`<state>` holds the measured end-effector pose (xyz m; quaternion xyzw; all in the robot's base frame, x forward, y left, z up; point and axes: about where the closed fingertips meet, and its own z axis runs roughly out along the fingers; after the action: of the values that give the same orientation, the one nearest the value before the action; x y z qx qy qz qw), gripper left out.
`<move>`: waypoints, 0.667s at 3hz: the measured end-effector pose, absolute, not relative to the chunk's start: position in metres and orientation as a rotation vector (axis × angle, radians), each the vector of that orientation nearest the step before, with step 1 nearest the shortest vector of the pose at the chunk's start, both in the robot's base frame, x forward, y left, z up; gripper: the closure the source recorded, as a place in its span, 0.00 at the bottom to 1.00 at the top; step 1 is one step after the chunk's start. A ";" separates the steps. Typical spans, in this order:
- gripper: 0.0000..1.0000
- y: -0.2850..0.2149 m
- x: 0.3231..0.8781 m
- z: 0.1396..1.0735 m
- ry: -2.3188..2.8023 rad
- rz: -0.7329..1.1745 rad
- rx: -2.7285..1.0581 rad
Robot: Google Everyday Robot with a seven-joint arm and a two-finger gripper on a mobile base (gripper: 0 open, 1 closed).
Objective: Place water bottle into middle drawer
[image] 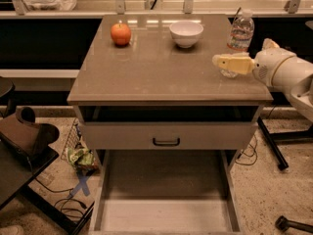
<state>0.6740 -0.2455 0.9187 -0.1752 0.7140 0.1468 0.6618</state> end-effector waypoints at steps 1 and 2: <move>0.26 -0.236 0.687 0.912 1.578 0.328 -0.437; 0.49 -0.219 0.701 0.910 1.550 0.329 -0.482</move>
Offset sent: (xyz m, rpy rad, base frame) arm 0.0425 0.0435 -0.0114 -0.0675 -0.0976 0.0950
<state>0.7006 -0.2191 0.9103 -0.2143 0.6896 0.1463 0.6761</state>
